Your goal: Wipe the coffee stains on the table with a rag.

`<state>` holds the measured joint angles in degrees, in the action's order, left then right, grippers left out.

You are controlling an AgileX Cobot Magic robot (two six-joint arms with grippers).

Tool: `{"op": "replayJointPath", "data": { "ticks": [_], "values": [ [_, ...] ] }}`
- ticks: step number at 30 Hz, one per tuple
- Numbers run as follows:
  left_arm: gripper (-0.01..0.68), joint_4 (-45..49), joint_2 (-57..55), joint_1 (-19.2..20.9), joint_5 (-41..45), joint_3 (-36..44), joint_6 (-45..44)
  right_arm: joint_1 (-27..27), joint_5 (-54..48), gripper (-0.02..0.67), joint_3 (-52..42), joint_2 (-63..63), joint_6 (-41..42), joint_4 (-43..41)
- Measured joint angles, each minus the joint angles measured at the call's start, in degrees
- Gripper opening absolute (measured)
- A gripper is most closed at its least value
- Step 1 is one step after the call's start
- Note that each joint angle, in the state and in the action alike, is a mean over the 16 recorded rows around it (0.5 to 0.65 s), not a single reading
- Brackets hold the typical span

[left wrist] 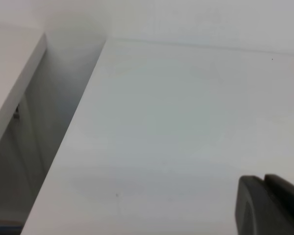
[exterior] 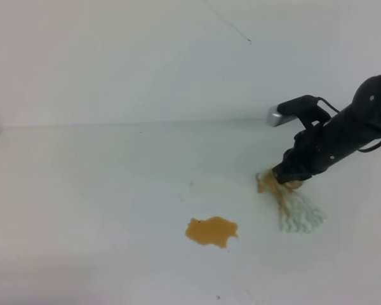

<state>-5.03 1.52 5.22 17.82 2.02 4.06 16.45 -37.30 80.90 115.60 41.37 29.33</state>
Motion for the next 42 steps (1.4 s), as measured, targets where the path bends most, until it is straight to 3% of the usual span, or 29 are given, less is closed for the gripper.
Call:
{"op": "replayJointPath", "data": {
  "ticks": [10,18,25,31,42],
  "values": [
    [-0.003,0.0,0.0,0.0,0.0,0.1,0.0,8.9,-4.2,0.002,1.9,-3.1,4.7,6.8],
    [-0.003,0.0,0.0,0.0,-0.2,0.1,0.0,16.4,1.6,0.002,2.5,-1.3,6.2,9.5],
    [-0.003,0.0,-0.1,0.0,-0.4,0.0,0.0,18.7,6.9,0.002,2.5,2.7,6.6,9.2],
    [-0.003,0.0,-0.1,0.0,-0.6,0.0,0.0,18.7,7.3,0.002,2.5,5.4,3.6,5.5],
    [-0.003,0.0,0.0,0.0,-0.8,0.1,0.0,17.7,1.7,0.002,2.5,6.7,-9.1,-8.8]
  ]
}}
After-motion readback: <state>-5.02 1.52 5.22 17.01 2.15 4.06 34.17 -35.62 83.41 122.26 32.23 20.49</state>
